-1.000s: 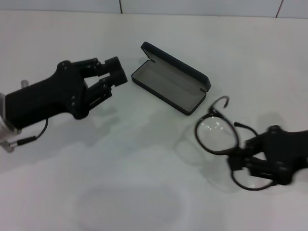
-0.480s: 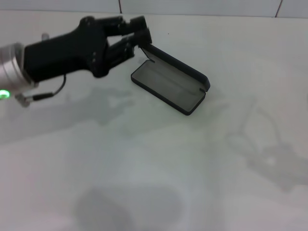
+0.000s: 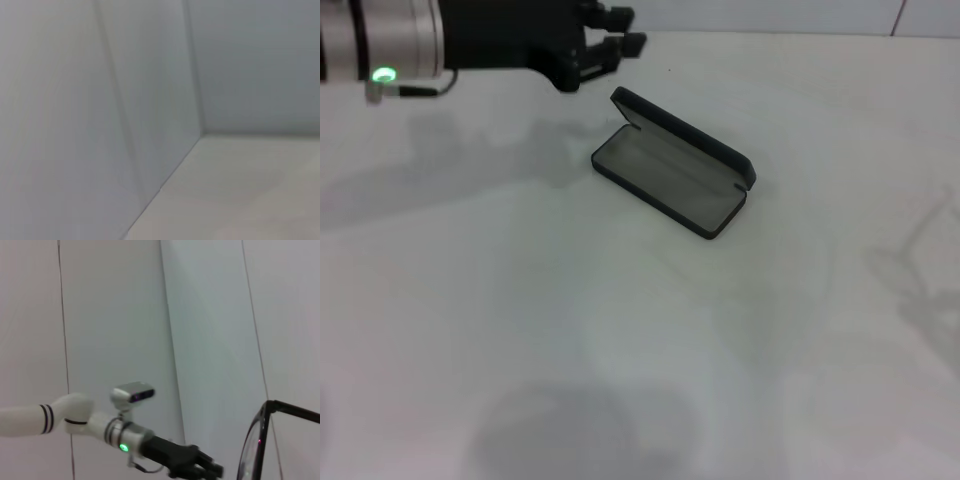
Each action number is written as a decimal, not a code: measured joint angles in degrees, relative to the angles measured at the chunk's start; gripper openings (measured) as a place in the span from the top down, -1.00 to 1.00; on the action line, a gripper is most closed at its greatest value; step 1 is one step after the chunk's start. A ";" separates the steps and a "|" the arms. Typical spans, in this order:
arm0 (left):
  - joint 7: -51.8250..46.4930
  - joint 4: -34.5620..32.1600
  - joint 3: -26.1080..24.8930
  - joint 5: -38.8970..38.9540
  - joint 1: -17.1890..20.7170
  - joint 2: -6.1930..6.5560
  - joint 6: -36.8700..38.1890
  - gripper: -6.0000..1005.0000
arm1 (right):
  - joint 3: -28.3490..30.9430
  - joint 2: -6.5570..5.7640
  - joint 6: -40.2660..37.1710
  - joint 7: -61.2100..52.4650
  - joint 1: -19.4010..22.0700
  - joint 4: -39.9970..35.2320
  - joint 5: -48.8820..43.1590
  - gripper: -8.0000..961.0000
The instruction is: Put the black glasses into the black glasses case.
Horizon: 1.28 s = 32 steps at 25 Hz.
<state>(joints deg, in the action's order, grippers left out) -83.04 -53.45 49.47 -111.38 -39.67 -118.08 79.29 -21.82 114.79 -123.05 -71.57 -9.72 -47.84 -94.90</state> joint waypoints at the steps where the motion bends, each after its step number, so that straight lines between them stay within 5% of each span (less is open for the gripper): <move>1: -0.08 0.12 0.02 -1.54 -0.50 -0.10 -1.70 0.47 | -0.15 0.00 -0.02 0.23 0.04 0.86 -0.05 0.75; 7: -0.33 0.41 4.53 -8.03 -2.26 -1.58 -13.13 0.47 | -0.30 -0.01 -0.07 2.09 0.43 4.37 -0.83 0.75; 9: -2.40 1.13 13.29 -8.36 -2.24 -1.63 -23.46 0.47 | -0.32 -0.01 -0.06 2.26 0.28 4.76 -1.65 0.75; 14: -4.11 4.81 23.23 -8.22 -3.56 -1.62 -35.85 0.47 | -0.79 0.02 -0.06 2.32 -0.02 5.47 -2.37 0.75; 20: -3.83 10.40 24.54 -8.21 -6.90 -1.79 -40.80 0.47 | -1.27 0.02 -0.06 3.64 -0.02 7.48 -3.18 0.75; 32: -4.05 15.02 24.66 -10.80 -7.71 -1.61 -42.43 0.47 | -1.28 -0.01 -0.06 5.67 -0.41 9.39 -4.39 0.74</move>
<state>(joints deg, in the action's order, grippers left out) -87.09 -38.43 74.13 -122.18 -47.39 -119.70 36.86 -23.10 114.78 -123.10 -65.90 -10.13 -38.45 -99.29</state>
